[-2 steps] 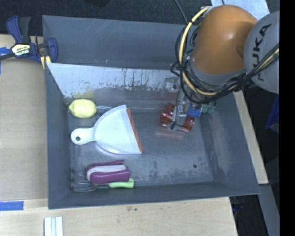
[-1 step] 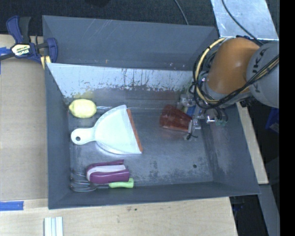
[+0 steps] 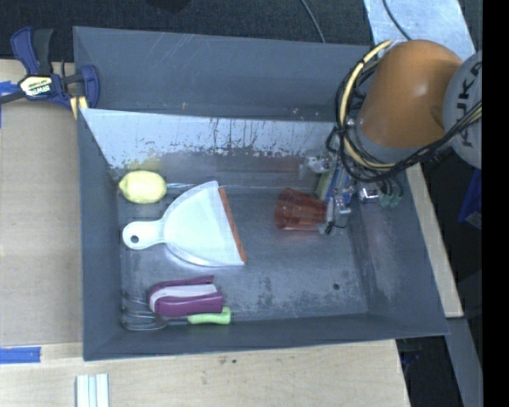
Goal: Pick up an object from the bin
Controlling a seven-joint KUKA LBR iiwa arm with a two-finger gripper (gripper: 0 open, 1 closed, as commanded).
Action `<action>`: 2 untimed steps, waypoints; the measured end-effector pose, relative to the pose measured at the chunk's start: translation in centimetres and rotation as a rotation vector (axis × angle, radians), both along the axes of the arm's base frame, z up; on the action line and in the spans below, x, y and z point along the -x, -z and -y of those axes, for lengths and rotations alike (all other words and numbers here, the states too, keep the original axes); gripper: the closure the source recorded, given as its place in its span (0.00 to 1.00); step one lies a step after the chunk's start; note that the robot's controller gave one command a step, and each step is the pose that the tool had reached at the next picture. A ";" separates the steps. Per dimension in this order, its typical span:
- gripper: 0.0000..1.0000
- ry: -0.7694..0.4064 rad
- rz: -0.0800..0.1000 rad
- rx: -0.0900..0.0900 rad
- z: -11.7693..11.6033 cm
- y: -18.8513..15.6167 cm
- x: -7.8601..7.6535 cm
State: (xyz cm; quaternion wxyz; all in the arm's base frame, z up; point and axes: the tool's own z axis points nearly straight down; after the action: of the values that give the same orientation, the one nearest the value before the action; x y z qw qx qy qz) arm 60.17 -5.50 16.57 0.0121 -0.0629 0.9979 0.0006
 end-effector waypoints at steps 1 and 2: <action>0.00 0.183 -0.025 0.003 4.2 6.8 0.8; 0.00 0.195 -0.001 -0.004 3.6 9.5 0.6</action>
Offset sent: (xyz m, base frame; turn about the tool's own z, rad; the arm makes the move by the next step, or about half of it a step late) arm -0.0069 -0.0354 -0.0957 0.1949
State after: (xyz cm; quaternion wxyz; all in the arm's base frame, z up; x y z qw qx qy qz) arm 59.58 -9.10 7.07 0.0119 0.0345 0.9993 0.0013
